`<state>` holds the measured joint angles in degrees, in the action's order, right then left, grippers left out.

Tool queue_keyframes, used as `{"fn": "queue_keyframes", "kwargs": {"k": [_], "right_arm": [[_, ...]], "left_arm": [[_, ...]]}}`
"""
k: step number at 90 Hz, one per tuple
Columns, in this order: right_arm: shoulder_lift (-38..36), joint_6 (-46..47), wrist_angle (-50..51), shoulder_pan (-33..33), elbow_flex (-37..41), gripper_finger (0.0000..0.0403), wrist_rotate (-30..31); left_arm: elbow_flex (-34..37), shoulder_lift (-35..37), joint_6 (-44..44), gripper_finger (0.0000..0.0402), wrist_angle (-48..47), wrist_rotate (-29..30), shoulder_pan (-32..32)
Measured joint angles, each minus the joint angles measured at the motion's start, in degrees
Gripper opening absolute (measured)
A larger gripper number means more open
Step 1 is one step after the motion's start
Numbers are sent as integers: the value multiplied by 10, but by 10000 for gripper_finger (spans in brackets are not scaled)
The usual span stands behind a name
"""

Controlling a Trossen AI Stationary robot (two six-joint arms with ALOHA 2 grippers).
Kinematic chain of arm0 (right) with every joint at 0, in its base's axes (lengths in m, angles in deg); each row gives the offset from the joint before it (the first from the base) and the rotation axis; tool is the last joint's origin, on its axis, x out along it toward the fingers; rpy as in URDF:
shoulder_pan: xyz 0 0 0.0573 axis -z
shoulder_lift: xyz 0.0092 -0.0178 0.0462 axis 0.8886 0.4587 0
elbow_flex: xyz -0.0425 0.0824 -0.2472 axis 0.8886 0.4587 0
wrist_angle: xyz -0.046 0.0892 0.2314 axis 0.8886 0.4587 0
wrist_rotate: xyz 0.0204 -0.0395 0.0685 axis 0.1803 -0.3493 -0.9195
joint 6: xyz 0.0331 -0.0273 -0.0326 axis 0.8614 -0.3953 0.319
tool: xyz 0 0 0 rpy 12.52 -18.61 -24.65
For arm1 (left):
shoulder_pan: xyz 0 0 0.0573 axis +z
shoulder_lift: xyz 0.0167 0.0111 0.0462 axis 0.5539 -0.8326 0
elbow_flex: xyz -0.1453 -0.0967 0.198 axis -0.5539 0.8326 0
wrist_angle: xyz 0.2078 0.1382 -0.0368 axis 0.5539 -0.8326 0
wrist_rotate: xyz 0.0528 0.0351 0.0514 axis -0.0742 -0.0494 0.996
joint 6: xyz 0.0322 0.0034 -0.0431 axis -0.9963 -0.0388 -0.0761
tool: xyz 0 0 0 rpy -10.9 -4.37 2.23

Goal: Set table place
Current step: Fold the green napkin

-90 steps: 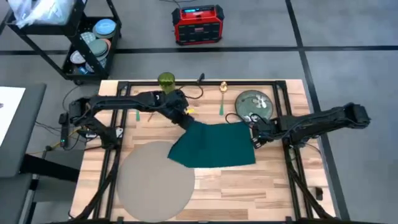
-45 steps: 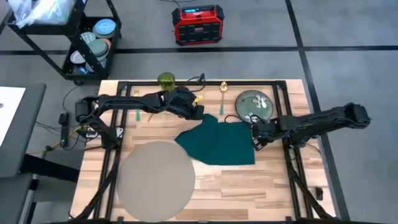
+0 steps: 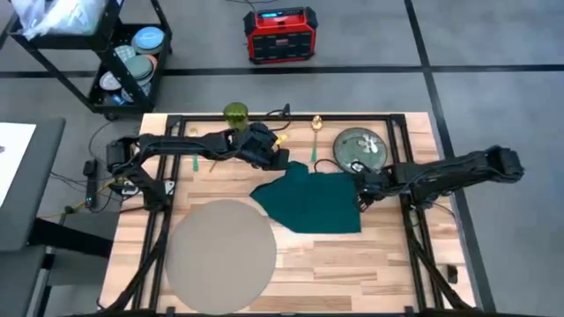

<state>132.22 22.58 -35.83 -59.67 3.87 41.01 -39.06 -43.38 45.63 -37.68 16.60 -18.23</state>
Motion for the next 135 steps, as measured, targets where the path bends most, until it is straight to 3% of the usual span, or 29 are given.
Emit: {"fn": "queue_keyframes", "kwargs": {"k": [29, 62, 97, 121, 135], "right_arm": [[64, -76, -87, 20, -20, 6, -40], [104, -109, -83, 50, -34, 1, -71], [109, -137, -23, 51, -35, 0, -56], [102, -141, -6, 51, -34, 0, -44], [102, -142, -1, 51, -34, 0, -43]], "left_arm": [[0, 1, -11, 0, -12, -15, 0], [0, 22, -50, 0, -102, -41, 0], [0, 147, -86, 0, -390, 88, 10], [0, 185, -87, 0, -472, 100, 32], [0, 185, -126, 0, -516, 71, 37]]}}
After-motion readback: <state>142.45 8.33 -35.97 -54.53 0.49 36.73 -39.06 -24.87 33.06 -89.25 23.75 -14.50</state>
